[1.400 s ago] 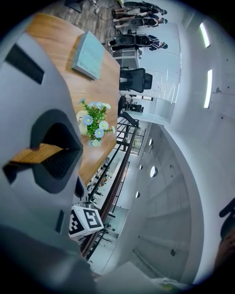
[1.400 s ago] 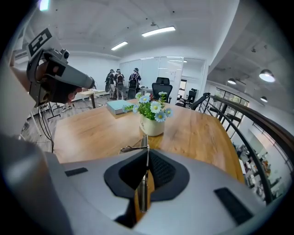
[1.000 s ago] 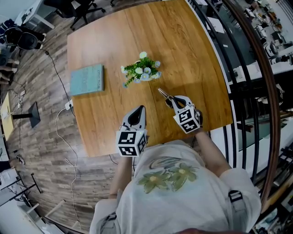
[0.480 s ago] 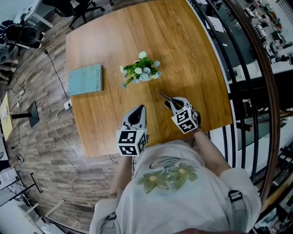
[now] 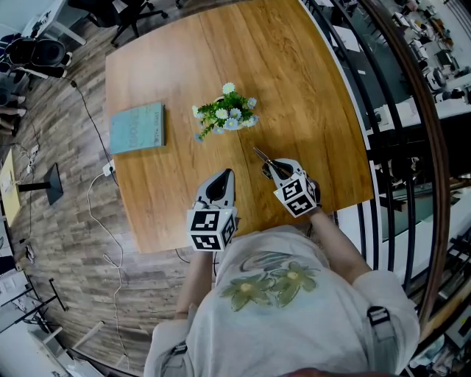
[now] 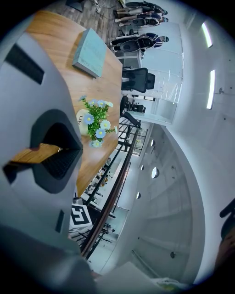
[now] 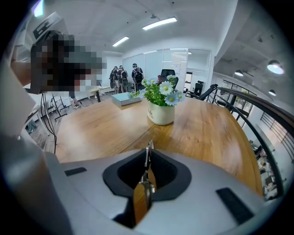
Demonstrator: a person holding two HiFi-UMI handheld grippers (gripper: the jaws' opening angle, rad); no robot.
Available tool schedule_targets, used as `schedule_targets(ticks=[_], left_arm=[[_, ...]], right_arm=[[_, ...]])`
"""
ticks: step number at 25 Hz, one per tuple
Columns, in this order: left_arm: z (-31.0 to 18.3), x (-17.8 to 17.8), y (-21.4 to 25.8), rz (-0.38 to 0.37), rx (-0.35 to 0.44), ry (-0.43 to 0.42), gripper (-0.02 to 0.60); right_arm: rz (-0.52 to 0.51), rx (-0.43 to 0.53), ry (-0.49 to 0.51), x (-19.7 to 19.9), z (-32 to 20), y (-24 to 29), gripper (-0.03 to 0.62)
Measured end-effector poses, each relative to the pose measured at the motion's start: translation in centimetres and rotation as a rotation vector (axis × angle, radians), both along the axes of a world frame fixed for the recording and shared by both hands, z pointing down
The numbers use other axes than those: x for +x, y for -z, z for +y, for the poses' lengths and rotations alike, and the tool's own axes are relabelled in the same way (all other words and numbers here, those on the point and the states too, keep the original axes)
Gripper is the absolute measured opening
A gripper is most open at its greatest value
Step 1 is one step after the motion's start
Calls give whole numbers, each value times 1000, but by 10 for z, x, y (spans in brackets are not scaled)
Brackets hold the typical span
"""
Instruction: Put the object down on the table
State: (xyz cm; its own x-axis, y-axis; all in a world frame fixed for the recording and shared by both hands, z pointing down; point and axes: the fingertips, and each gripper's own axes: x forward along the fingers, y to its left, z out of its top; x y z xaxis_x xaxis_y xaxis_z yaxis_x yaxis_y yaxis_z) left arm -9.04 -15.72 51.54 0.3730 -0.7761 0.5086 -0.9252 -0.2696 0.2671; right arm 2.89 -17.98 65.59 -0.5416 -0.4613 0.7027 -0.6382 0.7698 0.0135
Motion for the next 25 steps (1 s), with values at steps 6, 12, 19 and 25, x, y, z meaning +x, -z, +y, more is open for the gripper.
schedule_targets(ticks=[6, 12, 19, 25], left_arm=[[1, 1, -2, 0, -4, -3, 17], [5, 2, -8, -1, -8, -6, 17], [5, 6, -10, -2, -11, -14, 17], [4, 4, -14, -6, -16, -15, 17]], right_arm=[[-16, -24, 17, -6, 5, -3, 52], [-9, -29, 54, -15, 19, -14, 77], [13, -13, 82, -18, 24, -22, 94], [6, -18, 83, -22, 24, -26, 101]])
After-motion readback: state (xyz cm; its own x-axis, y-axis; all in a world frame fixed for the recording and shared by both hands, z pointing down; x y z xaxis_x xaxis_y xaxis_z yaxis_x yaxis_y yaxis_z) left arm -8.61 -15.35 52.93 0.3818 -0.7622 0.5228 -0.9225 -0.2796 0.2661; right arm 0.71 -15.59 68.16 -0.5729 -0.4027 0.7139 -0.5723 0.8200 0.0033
